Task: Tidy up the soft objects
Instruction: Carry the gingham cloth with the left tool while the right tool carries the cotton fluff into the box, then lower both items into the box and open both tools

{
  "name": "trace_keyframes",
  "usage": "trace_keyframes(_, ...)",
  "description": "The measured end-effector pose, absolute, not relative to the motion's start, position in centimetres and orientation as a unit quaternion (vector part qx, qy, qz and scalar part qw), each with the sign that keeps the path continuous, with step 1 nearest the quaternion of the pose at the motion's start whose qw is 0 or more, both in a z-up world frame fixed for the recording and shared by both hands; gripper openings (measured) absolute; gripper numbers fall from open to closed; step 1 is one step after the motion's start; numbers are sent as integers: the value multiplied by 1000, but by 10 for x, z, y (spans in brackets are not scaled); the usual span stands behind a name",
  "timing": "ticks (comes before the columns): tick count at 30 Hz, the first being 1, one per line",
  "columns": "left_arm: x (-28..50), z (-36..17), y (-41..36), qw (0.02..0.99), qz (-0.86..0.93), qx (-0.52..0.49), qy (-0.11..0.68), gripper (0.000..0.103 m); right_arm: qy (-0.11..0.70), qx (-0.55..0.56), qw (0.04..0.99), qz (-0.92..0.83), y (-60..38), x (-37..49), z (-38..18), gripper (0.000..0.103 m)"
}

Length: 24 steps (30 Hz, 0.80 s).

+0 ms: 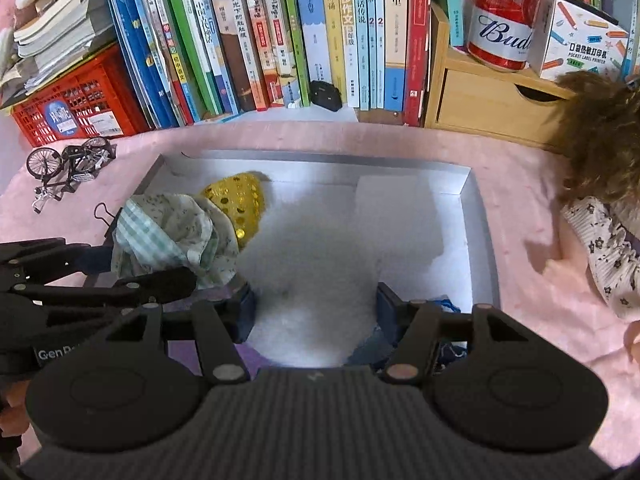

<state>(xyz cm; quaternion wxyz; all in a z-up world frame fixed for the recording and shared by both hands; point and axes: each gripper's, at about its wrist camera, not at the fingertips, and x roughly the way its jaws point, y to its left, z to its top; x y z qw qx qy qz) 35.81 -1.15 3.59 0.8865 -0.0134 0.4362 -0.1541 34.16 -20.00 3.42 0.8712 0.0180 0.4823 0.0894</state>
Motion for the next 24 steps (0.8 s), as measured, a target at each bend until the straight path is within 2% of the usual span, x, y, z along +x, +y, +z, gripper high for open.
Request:
trace_keyframes(15,361,31,-12,886,-150,-7,438,56,489,24,867,93,-199,345,27,65)
trace_keyframes(18,359,31,-12,889,-150,-7,433,58,488,23,867,95,-200,345,27,68)
trace_keyframes(19,359,32,-12,890,-148,-9,431,61,487,23,868,93,-201,344,28,74)
trace_keyframes(22,355,36,-10,896,-141,-12,421,72,484,31,870,89,-206,342,33,75)
trace_keyframes(24,350,42,-9,901,-150,-17,406,75,481,38,871,91,-210,340,37,77)
